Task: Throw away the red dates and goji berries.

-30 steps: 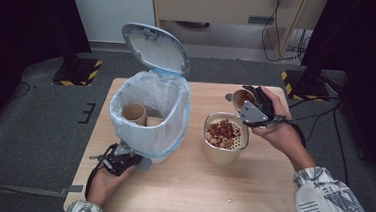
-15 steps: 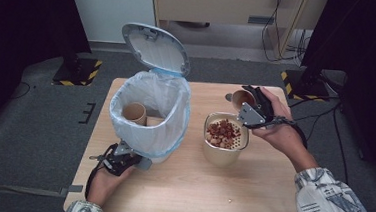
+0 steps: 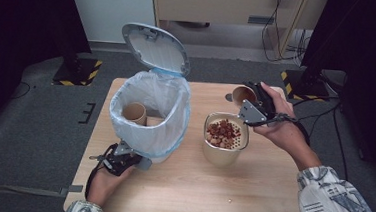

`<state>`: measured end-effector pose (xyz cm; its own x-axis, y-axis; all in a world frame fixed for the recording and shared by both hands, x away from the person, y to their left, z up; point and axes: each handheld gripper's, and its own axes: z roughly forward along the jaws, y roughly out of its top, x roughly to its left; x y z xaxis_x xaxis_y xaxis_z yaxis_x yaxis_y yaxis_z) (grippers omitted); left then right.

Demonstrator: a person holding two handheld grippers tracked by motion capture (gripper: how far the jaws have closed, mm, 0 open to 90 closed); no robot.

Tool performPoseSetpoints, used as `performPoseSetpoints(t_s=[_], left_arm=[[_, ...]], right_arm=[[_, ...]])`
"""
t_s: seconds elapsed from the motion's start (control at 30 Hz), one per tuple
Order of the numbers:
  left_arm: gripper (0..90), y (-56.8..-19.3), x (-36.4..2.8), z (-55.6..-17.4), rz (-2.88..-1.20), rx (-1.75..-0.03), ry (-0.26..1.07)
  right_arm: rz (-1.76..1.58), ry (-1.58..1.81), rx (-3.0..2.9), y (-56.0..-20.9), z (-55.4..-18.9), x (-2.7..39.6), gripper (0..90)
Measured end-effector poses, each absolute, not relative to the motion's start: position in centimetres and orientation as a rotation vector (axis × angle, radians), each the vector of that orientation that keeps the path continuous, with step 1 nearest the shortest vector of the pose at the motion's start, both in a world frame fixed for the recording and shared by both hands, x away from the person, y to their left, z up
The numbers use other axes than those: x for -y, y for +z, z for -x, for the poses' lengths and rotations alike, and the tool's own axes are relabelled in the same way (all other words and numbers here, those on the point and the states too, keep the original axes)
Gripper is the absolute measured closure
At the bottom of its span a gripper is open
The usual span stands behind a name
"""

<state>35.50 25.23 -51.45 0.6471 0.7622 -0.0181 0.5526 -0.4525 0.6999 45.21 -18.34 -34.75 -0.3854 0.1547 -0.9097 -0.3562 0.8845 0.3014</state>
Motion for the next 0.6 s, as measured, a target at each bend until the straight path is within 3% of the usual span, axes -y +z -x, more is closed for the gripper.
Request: performPoseSetpoints(t_s=[0.6], left_arm=[[90.0,-51.4,-25.2,-35.5,-2.178,-1.017,0.393]], right_arm=[[0.344,0.316,-1.836,-34.4,-44.0,17.2,28.1]])
